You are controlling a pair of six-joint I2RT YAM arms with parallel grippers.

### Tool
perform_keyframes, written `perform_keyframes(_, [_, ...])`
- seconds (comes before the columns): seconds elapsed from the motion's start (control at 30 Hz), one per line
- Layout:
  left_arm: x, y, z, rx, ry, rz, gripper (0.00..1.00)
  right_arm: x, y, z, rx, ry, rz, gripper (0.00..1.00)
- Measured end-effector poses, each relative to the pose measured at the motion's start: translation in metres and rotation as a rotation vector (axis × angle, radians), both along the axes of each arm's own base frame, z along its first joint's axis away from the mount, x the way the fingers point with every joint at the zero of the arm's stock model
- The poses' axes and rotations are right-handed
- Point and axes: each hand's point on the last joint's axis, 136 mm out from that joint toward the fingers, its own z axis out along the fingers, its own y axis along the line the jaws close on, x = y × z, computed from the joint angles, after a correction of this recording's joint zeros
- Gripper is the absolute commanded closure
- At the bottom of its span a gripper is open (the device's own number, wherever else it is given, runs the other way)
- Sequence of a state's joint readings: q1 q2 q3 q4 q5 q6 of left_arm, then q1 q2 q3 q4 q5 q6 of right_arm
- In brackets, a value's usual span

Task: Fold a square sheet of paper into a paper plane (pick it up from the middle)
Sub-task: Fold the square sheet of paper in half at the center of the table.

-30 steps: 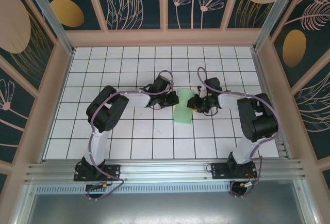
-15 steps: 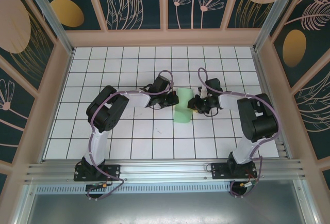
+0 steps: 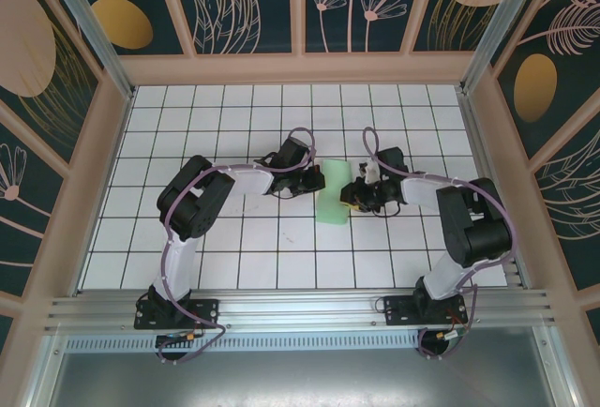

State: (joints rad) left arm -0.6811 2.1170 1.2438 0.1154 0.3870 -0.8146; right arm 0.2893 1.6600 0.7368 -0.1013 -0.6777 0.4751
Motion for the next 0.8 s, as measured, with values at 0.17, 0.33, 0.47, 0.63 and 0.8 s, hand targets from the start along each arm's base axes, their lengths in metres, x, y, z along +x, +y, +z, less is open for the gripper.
perform_keyframes(0.17, [0.000,0.000,0.000,0.000,0.000,-0.003,0.96,-0.004,-0.003,-0.012,-0.018,0.022,0.007,0.72])
perform_keyframes(0.33, [0.000,0.000,0.000,-0.001,0.000,-0.003,0.96,-0.004,-0.002,-0.011,-0.019,0.018,0.013,0.72])
perform_keyframes(0.47, [0.000,0.000,0.000,0.000,0.000,-0.003,0.96,-0.005,-0.002,-0.001,-0.013,0.006,0.014,0.73])
perform_keyframes(0.63, [0.000,0.000,0.000,-0.001,0.001,-0.003,0.96,-0.006,0.007,0.020,0.031,-0.042,0.041,0.73])
perform_keyframes(0.8, [0.000,-0.001,0.000,-0.001,0.003,-0.004,0.96,-0.016,0.010,0.009,0.026,-0.014,0.052,0.73])
